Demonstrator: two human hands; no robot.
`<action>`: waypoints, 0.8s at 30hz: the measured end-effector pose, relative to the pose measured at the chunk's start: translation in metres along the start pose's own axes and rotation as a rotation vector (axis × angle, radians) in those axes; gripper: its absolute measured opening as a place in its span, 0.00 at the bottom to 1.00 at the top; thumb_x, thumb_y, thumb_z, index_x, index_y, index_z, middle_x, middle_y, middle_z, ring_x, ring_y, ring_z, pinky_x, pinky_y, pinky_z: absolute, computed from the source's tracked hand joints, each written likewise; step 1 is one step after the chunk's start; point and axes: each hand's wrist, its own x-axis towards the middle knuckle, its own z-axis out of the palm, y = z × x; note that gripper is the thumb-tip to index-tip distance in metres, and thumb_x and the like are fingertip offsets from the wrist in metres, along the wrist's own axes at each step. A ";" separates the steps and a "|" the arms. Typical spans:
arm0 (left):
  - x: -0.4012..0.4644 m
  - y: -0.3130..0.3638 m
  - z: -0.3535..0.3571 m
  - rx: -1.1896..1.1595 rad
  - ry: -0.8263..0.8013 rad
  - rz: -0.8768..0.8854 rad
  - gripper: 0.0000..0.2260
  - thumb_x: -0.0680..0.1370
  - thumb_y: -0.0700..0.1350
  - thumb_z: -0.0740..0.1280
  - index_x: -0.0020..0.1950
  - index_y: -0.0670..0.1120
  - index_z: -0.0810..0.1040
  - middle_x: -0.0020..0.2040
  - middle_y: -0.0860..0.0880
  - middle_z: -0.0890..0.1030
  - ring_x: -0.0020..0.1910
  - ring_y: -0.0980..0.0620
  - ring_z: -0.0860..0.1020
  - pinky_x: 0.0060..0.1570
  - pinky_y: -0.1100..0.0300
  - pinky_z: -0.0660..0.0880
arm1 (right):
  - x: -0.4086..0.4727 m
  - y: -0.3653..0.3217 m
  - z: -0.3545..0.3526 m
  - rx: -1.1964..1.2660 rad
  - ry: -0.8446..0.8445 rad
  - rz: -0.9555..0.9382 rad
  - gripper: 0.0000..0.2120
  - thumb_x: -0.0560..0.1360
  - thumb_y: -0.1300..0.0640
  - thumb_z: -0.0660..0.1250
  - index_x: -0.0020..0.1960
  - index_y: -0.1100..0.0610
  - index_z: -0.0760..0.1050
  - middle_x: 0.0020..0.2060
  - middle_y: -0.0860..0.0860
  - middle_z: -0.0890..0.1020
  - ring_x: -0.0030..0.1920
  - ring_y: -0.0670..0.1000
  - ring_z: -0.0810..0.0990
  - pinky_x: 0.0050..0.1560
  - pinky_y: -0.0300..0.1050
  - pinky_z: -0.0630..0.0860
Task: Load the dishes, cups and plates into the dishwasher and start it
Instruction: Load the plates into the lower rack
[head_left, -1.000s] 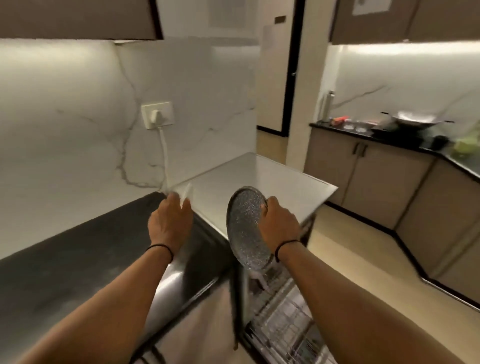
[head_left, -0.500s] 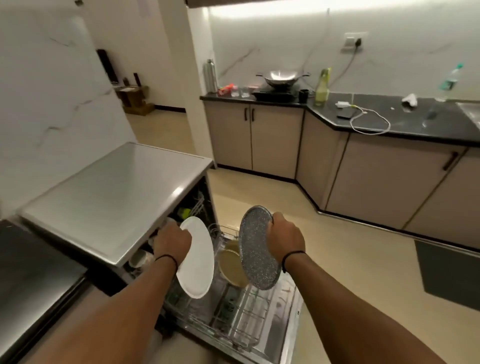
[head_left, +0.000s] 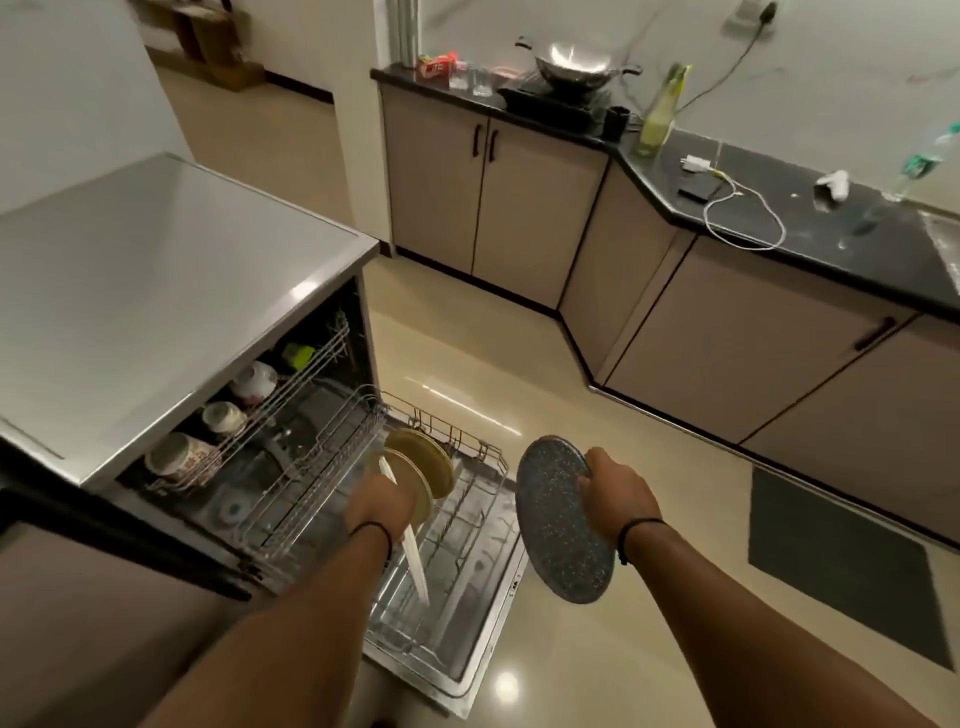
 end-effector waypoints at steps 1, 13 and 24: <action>0.004 -0.001 0.008 0.020 -0.015 -0.024 0.10 0.76 0.48 0.64 0.46 0.42 0.77 0.41 0.42 0.83 0.39 0.42 0.83 0.41 0.48 0.82 | 0.011 0.000 -0.001 -0.004 -0.028 -0.036 0.05 0.81 0.54 0.56 0.54 0.53 0.68 0.47 0.56 0.81 0.44 0.58 0.79 0.45 0.50 0.77; -0.022 0.037 0.078 -0.143 0.174 -0.454 0.14 0.77 0.46 0.64 0.53 0.35 0.80 0.51 0.38 0.82 0.52 0.38 0.81 0.50 0.53 0.78 | 0.138 0.013 0.035 -0.102 -0.421 -0.516 0.15 0.77 0.57 0.61 0.63 0.56 0.70 0.56 0.57 0.80 0.55 0.57 0.79 0.53 0.48 0.75; 0.004 0.026 0.098 -0.340 0.449 -0.498 0.08 0.77 0.44 0.61 0.47 0.38 0.72 0.48 0.37 0.79 0.48 0.38 0.78 0.39 0.55 0.70 | 0.172 -0.072 0.091 -0.152 -0.504 -0.700 0.16 0.76 0.57 0.60 0.62 0.56 0.66 0.48 0.57 0.81 0.46 0.59 0.80 0.48 0.52 0.78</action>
